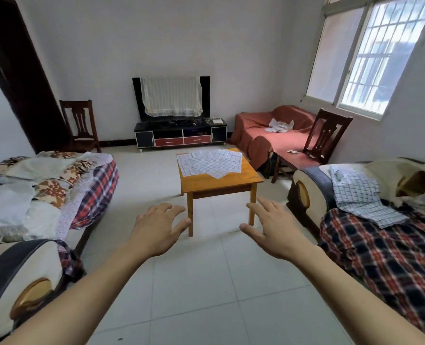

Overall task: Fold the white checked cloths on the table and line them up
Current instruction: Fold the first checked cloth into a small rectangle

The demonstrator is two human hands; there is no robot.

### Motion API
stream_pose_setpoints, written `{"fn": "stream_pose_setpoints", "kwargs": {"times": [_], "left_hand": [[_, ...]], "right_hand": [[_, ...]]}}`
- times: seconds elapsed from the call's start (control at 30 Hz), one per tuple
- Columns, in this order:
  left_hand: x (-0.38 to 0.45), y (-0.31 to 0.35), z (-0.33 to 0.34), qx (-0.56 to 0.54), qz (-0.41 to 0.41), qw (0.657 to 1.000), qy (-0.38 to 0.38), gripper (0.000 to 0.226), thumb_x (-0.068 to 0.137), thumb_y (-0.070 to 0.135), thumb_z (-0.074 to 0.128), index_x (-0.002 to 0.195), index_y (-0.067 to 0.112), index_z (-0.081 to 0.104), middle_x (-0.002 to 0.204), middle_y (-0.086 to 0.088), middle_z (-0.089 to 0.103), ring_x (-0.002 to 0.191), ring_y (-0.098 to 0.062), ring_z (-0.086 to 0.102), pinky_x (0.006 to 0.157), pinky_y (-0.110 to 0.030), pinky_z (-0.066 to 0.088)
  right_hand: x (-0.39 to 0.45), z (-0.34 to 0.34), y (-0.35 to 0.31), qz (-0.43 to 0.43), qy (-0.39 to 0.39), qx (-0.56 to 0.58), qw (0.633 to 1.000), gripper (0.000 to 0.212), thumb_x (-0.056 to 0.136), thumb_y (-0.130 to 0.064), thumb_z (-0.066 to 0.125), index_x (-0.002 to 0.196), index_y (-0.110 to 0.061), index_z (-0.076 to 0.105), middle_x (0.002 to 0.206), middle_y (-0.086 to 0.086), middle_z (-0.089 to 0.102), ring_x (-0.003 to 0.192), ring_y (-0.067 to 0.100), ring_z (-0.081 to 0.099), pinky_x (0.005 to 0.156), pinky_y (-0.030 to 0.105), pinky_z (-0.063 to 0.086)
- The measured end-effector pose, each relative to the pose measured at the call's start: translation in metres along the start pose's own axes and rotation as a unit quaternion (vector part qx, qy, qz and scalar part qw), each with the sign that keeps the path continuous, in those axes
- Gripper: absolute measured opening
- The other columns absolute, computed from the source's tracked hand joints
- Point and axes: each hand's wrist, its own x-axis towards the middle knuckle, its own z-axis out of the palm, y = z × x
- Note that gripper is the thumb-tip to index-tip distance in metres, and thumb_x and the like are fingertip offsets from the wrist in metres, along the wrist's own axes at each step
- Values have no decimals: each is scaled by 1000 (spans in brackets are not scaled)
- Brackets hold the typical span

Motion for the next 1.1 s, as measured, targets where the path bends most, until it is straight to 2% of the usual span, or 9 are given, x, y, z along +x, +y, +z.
{"fn": "stream_pose_setpoints", "kwargs": {"times": [0.13, 0.3, 0.47, 0.63, 0.77, 0.87, 1.1], "left_hand": [[76, -21, -6, -1, -16, 1000, 10, 65, 94, 72, 25, 147, 38, 43, 154, 5, 43, 142, -20, 36, 114, -49, 36], [158, -63, 4, -18, -37, 999, 14, 84, 83, 80, 10, 145, 36, 44, 153, 6, 44, 141, -20, 38, 113, -50, 36], [251, -117, 23, -29, -52, 998, -1, 62, 97, 68, 29, 147, 34, 43, 155, 8, 41, 141, -18, 36, 114, -47, 35], [349, -174, 28, -49, -58, 997, -19, 57, 99, 65, 31, 145, 34, 46, 155, 8, 41, 141, -16, 37, 114, -45, 36], [431, -214, 18, -55, -54, 997, -11, 57, 100, 63, 32, 146, 32, 44, 155, 7, 41, 141, -17, 38, 113, -45, 37], [485, -240, 14, -85, -53, 995, -12, 54, 101, 60, 34, 145, 31, 45, 154, 8, 42, 140, -17, 39, 113, -44, 37], [642, -302, 31, -79, -54, 995, -18, 52, 101, 59, 36, 143, 31, 47, 155, 8, 41, 141, -15, 36, 114, -43, 34]], "right_hand": [[92, 1, 6, -6, -19, -1, 1000, 71, 91, -71, 39, 151, -35, 29, 164, -2, 22, 149, 25, 21, 116, 54, 30], [192, 7, -2, -36, -32, 1, 999, 70, 93, -64, 47, 153, -32, 28, 163, -5, 21, 148, 21, 23, 118, 48, 29], [302, 32, -17, -51, -24, 15, 998, 64, 96, -57, 49, 151, -29, 33, 161, -3, 27, 146, 19, 26, 115, 45, 33], [411, 55, -43, -44, -30, 45, 998, 64, 94, -56, 52, 149, -27, 37, 158, -4, 32, 135, 20, 43, 110, 45, 40], [503, 63, -56, -40, -9, 25, 999, 67, 93, -57, 53, 150, -27, 36, 158, -1, 33, 145, 20, 29, 117, 45, 30], [563, 76, -63, -27, -30, 34, 999, 67, 95, -55, 53, 151, -26, 32, 160, 0, 30, 147, 21, 24, 119, 43, 26], [731, 118, -58, -22, -34, 41, 998, 67, 95, -59, 49, 152, -28, 29, 162, 1, 25, 149, 23, 23, 117, 48, 30]]}}
